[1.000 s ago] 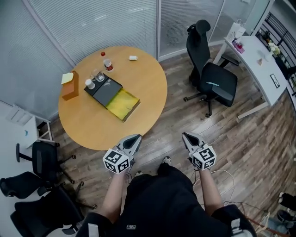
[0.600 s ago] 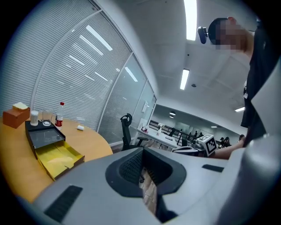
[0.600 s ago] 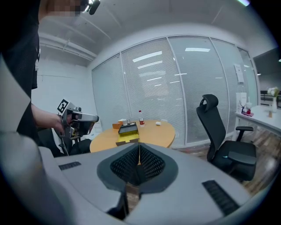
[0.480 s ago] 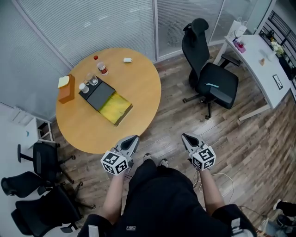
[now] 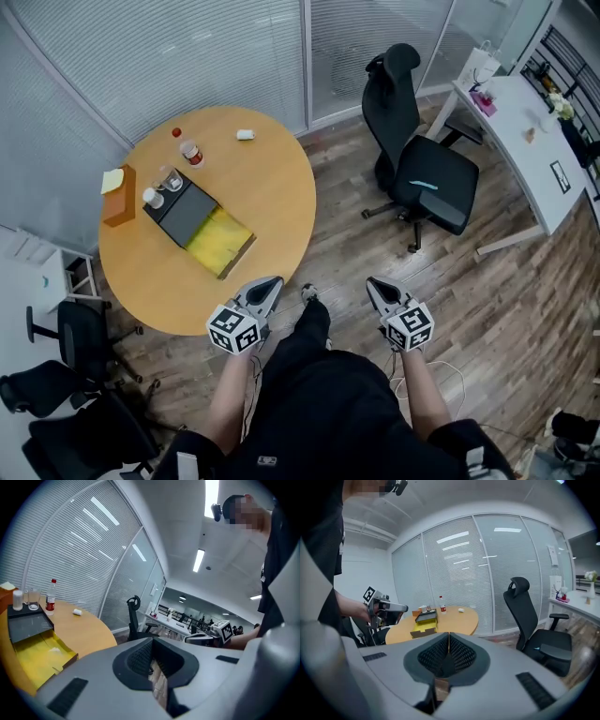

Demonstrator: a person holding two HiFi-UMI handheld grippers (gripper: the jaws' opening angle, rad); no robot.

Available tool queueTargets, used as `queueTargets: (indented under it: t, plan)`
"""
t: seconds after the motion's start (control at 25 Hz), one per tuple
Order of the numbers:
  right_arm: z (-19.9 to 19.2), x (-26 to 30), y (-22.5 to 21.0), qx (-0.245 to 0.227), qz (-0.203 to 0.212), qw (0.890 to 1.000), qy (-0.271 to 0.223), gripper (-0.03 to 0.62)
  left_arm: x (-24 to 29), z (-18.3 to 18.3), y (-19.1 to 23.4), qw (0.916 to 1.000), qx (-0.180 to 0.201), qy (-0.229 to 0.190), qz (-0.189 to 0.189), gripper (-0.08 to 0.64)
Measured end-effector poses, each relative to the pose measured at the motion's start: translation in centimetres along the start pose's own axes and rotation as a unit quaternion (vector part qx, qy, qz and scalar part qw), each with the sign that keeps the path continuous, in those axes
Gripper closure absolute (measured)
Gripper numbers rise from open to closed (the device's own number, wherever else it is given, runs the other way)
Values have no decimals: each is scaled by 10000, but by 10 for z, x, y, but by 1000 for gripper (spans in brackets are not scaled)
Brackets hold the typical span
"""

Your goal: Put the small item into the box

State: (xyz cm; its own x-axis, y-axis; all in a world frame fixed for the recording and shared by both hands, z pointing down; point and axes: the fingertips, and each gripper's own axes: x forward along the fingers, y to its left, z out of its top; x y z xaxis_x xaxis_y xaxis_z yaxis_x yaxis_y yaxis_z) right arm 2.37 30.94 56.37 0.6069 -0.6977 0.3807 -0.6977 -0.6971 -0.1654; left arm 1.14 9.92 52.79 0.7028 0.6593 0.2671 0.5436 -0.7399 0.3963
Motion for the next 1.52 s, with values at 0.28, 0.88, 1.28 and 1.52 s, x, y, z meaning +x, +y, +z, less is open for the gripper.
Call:
queueTargets:
  t: [0.28, 0.88, 1.28, 1.52]
  plan:
    - [32, 57, -59, -99, 112, 9998, 161, 588, 76, 38, 43, 9999, -69, 0, -140, 554]
    - [61, 176, -112, -207, 801, 9951, 540, 588, 132, 68, 109, 9994, -325, -83, 91, 554]
    - [86, 300, -109, -649, 2114, 9708, 927, 588, 117, 65, 184, 9862, -930, -354, 1321, 554]
    - [109, 376, -110, -1016, 3035, 9407, 1124, 588, 129, 80, 221, 9680, -1286, -639, 2058, 554]
